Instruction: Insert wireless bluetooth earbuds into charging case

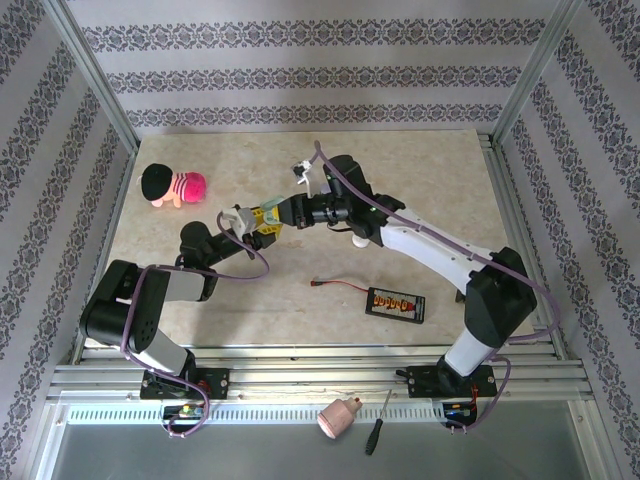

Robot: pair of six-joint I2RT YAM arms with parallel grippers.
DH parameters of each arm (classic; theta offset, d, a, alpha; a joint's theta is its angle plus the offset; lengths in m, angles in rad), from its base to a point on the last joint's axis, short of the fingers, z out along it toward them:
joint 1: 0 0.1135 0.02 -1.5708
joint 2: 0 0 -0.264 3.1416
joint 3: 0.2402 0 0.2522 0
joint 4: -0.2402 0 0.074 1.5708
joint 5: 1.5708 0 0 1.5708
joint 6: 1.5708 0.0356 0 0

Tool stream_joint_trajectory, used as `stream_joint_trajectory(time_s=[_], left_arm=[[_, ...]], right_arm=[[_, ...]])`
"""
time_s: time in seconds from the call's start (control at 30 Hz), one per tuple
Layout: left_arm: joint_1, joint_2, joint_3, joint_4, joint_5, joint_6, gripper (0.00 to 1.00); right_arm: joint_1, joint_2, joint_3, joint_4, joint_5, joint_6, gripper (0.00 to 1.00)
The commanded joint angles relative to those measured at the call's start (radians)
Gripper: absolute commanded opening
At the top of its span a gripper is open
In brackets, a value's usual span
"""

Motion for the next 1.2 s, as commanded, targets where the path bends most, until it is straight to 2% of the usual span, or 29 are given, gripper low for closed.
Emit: stream_joint_trajectory(time_s=[0.0,0.67,1.17], left_arm=[[-0.019,0.001,0.016,0.036,0.008,0.024,0.32],[-0.023,0.006,0.024,0.057,-0.001,0.007,0.32],[-0.024,0.010,0.023,0.044,-0.016,0.019,0.32]], right_arm=[[0.017,0.032,0.049,-0.023,0.043,-0.047,0.14],[0.037,0.100,0.061,-0.062,0.099,-0.072,0.15],[0.013,0.030,0.021,-0.069,0.126,-0.085,0.35]])
